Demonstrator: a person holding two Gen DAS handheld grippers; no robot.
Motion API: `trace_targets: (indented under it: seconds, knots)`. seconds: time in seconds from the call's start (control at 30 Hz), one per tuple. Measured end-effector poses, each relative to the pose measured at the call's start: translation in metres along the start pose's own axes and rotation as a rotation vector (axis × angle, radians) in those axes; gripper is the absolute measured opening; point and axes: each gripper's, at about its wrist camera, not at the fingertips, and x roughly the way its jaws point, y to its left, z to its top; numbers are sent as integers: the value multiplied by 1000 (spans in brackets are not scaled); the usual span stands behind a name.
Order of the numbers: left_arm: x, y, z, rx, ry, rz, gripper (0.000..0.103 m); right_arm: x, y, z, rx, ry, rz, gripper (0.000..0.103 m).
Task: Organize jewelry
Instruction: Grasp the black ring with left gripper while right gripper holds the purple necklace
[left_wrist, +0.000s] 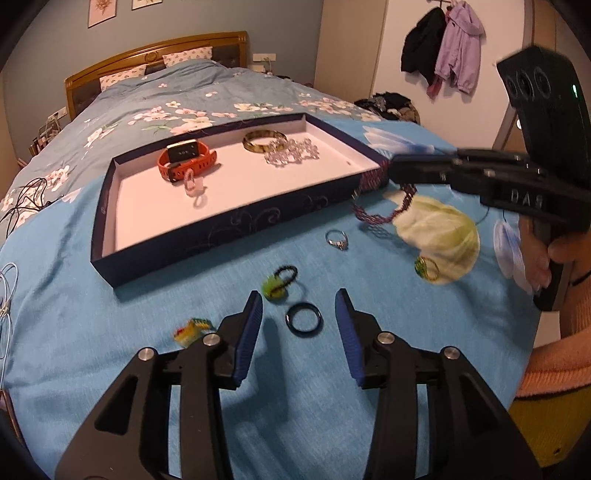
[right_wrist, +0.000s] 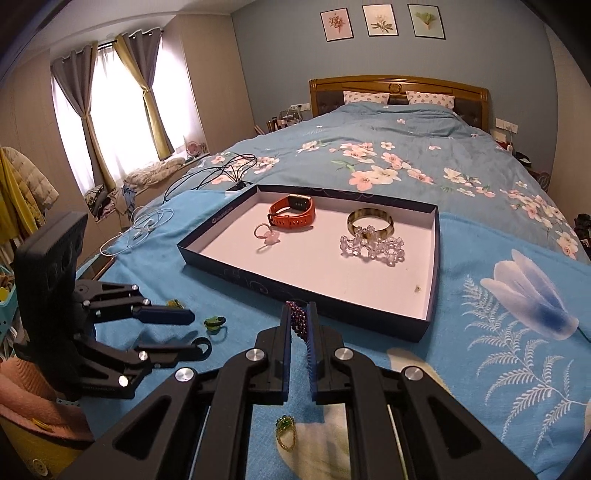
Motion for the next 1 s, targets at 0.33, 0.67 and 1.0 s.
trace_targets:
  seconds: [0.33, 0.67, 1.0]
  knots:
    - [12, -2, -4, -9, 49, 2, 34, -4, 0, -3, 3, -13, 5, 6]
    - [8, -3, -5, -15, 36, 18, 22, -7, 2, -3, -2, -29, 7, 6]
    - [-9, 0, 3, -32, -26, 19, 22, -12, 3, 2, -4, -54, 6, 6]
